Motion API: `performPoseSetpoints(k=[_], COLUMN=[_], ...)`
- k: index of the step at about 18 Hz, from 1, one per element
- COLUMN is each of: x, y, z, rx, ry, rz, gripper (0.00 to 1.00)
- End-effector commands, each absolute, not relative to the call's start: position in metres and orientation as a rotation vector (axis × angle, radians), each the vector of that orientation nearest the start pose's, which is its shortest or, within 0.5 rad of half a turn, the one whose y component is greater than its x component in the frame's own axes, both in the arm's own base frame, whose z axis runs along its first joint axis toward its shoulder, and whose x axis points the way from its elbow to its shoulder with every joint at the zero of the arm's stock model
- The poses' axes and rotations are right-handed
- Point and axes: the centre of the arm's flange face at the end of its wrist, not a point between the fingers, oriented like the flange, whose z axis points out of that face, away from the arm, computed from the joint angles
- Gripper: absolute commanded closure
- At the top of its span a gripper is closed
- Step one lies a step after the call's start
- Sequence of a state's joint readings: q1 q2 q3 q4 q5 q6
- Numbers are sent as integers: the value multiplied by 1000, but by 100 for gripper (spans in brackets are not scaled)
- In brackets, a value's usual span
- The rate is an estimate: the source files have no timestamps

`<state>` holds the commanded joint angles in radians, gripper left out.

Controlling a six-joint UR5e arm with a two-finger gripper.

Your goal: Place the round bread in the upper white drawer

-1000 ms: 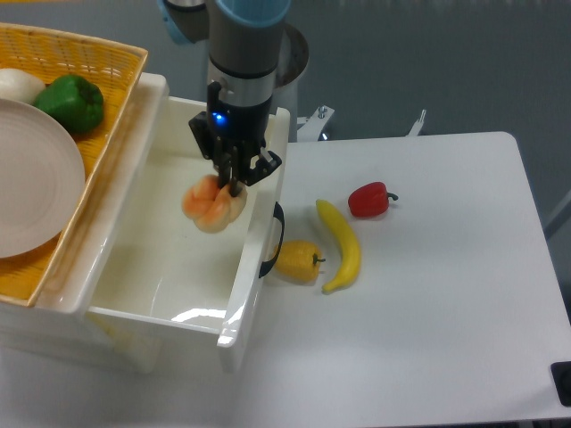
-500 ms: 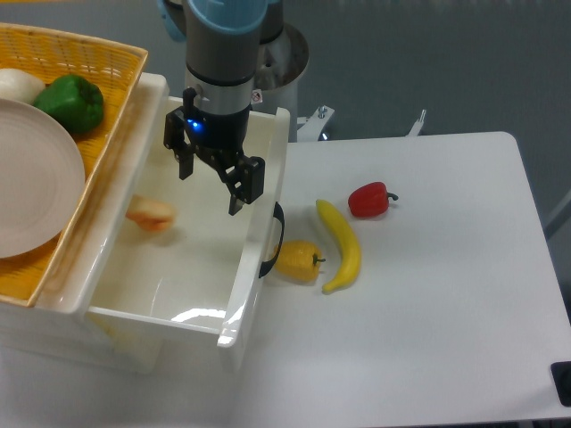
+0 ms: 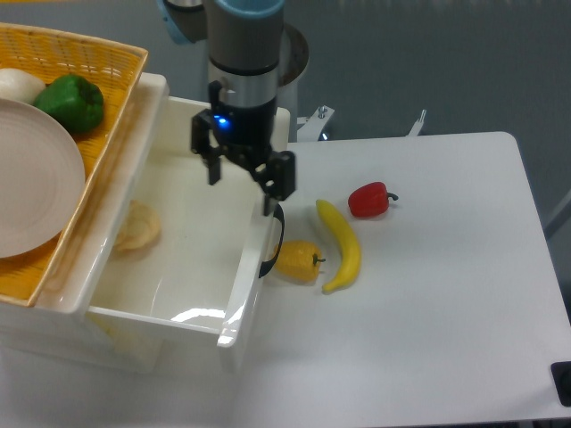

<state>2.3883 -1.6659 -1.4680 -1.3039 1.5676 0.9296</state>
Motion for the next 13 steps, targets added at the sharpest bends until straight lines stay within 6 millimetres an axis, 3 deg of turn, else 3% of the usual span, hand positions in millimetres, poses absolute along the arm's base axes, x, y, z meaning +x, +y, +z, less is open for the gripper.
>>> performPoseSetpoints(k=[3, 11, 13], x=[-347, -454, -471], y=[464, 413, 407], z=[509, 444, 428], rx=[-2965, -3080, -3093], ry=[137, 229, 233], rz=[307, 225, 201], gripper=[0, 0, 0])
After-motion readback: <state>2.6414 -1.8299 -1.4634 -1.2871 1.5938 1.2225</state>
